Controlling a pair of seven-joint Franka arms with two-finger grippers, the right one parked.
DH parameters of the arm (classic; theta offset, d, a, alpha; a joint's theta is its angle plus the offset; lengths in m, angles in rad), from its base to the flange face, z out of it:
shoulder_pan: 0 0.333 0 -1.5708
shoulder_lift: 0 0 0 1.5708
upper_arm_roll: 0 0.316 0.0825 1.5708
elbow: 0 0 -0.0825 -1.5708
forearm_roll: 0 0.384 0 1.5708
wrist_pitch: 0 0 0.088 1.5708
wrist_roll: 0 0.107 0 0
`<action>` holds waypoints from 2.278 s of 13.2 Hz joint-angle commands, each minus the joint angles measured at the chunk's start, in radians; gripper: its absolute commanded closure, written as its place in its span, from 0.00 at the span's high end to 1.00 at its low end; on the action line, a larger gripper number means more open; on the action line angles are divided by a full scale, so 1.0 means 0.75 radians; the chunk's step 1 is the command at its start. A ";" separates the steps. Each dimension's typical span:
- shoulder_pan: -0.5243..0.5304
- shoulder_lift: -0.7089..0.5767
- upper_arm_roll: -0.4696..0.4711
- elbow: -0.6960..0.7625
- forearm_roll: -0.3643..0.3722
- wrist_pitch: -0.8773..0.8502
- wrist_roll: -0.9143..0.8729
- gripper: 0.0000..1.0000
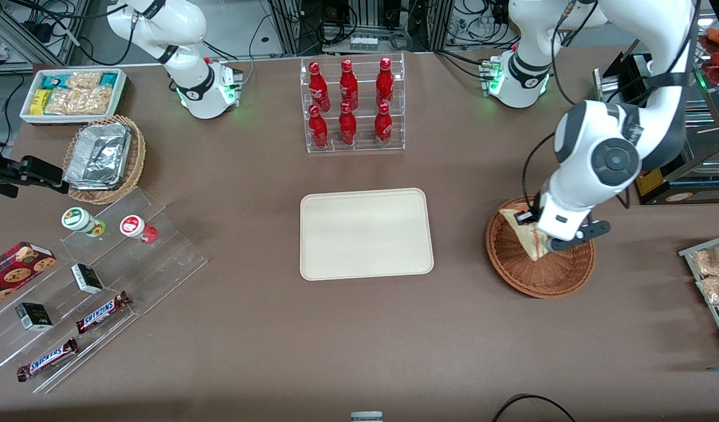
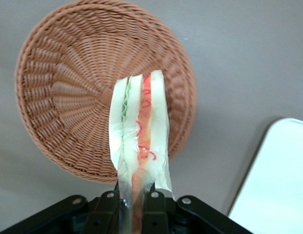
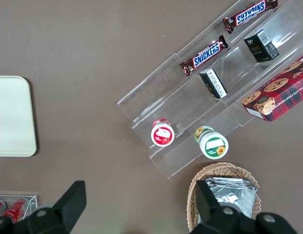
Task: Place sandwich from basket to tray
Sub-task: 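Lift the sandwich and carry it toward the cream tray, then lower the sandwich onto the cream tray with the left gripper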
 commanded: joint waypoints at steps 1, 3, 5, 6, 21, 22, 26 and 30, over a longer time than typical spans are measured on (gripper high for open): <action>-0.114 0.026 0.009 0.053 0.018 -0.030 0.034 0.00; -0.206 0.077 0.009 0.122 0.018 -0.034 0.064 0.00; -0.312 0.156 0.009 0.229 0.014 -0.069 0.062 0.00; -0.359 0.216 0.009 0.316 0.002 -0.111 0.048 0.00; -0.691 0.832 0.009 0.939 -0.002 0.027 -0.208 0.00; -0.693 0.846 0.009 0.939 -0.002 0.046 -0.222 0.00; -0.693 0.881 -0.014 0.937 -0.002 0.084 -0.255 0.00; -0.695 0.897 -0.026 0.937 -0.002 0.099 -0.302 0.00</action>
